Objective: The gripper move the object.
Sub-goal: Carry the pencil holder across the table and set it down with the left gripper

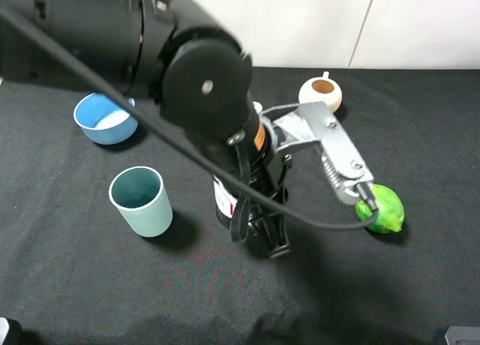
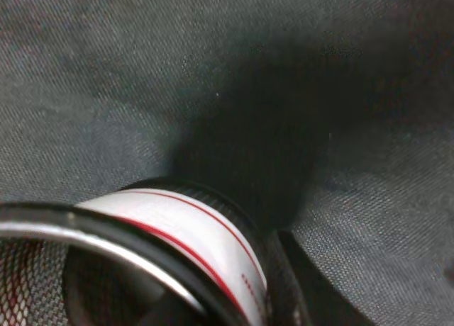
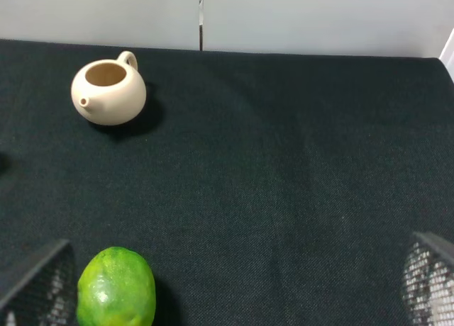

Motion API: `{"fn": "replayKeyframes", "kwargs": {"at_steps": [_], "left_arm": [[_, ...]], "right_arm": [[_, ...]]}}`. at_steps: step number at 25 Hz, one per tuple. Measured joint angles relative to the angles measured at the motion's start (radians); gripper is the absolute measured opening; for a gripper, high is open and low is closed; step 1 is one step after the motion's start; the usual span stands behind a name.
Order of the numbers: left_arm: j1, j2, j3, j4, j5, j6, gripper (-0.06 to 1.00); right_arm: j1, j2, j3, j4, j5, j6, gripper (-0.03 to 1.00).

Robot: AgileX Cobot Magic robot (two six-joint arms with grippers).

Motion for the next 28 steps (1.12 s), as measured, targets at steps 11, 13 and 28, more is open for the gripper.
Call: {"fn": "replayKeyframes", "kwargs": {"at_steps": [11,13,28], "left_arm": [[0.000,-0.051,0.195,-0.002,-0.199,0.007,0.21],[0.000,-0.054,0.226,-0.002,-0.230,0.007,0.21],[0.000,-0.077,0.376,-0.005,-0.370,0.007,0.21]], "right_arm": [[0.000,0.000,0.000,0.001,0.000,0.000,0.69],[0.000,0.000,0.000,0.001,0.000,0.000,0.69],[0.000,0.000,0.000,0.001,0.000,0.000,0.69]]}}
